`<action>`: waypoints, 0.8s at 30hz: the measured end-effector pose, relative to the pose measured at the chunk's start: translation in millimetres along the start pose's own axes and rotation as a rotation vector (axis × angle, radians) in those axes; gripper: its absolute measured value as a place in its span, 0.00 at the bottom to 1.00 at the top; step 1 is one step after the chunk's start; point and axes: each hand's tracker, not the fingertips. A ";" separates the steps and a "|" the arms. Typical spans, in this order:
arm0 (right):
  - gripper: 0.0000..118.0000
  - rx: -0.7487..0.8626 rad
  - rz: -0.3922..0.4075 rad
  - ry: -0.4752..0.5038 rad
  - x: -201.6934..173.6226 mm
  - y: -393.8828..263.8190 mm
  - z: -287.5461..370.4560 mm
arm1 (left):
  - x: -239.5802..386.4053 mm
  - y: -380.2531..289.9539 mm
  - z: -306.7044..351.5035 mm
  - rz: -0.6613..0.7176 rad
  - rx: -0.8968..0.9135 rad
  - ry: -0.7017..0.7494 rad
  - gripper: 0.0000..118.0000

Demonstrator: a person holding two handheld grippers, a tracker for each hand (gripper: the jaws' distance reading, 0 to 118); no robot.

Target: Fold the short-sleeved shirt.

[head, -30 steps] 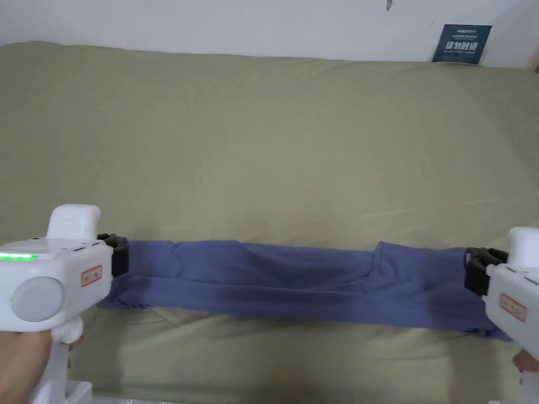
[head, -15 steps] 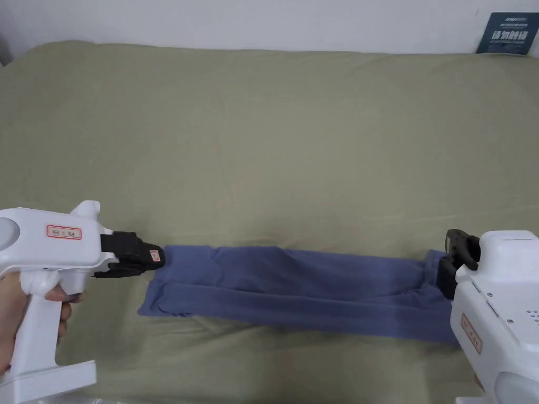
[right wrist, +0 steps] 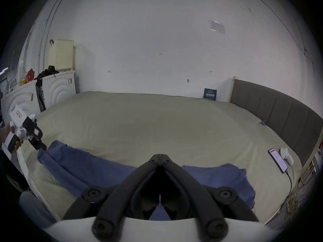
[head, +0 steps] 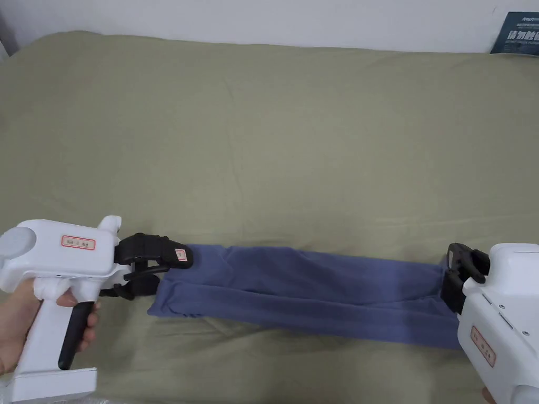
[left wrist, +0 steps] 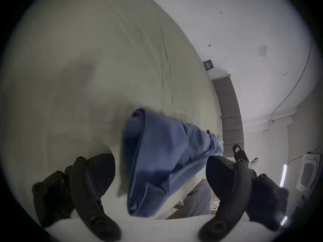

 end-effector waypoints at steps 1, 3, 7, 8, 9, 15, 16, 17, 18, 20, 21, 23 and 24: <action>0.00 0.000 0.002 0.000 -0.4 0.4 0.3 | 0.2 -2.0 -8.8 0.002 -0.007 -0.015 0.93; 0.00 0.003 0.013 0.001 -0.6 0.9 2.2 | 4.9 -5.3 -23.2 -0.011 -0.009 -0.031 0.93; 0.00 -0.005 0.016 0.011 1.1 0.8 5.6 | 15.2 -6.3 -45.4 0.045 0.016 -0.095 0.86; 0.00 -0.005 0.015 0.012 1.7 0.7 7.3 | 18.5 -4.3 -46.9 0.049 0.027 -0.074 0.67; 0.00 -0.005 0.015 0.010 1.9 1.3 9.4 | 21.4 -5.0 -43.3 0.049 0.060 -0.020 0.22; 0.00 0.012 0.016 0.013 9.8 7.7 24.6 | 30.8 -20.5 -18.9 0.050 0.088 0.018 0.07; 0.00 0.018 0.010 0.015 11.8 9.4 26.5 | 31.0 -17.1 -10.1 0.049 0.102 0.021 0.07; 0.00 0.022 0.008 0.013 12.8 11.3 27.8 | 34.0 -20.1 -1.0 0.043 0.114 0.027 0.07; 0.00 0.027 0.006 0.015 14.0 13.1 29.2 | 38.4 -24.4 11.0 0.031 0.133 0.036 0.07; 0.00 0.038 0.000 0.013 16.7 14.9 31.7 | 37.4 -24.8 35.7 0.077 0.174 0.097 0.07; 0.00 0.045 -0.008 0.015 17.7 15.6 33.5 | 37.8 -29.2 50.5 0.088 0.202 0.097 0.07; 0.00 0.052 -0.013 0.015 18.5 15.5 36.5 | 47.5 -38.0 76.3 0.032 0.235 0.162 0.07; 0.00 0.054 -0.013 0.017 18.8 15.2 37.8 | 49.6 -35.2 85.4 0.012 0.249 0.189 0.07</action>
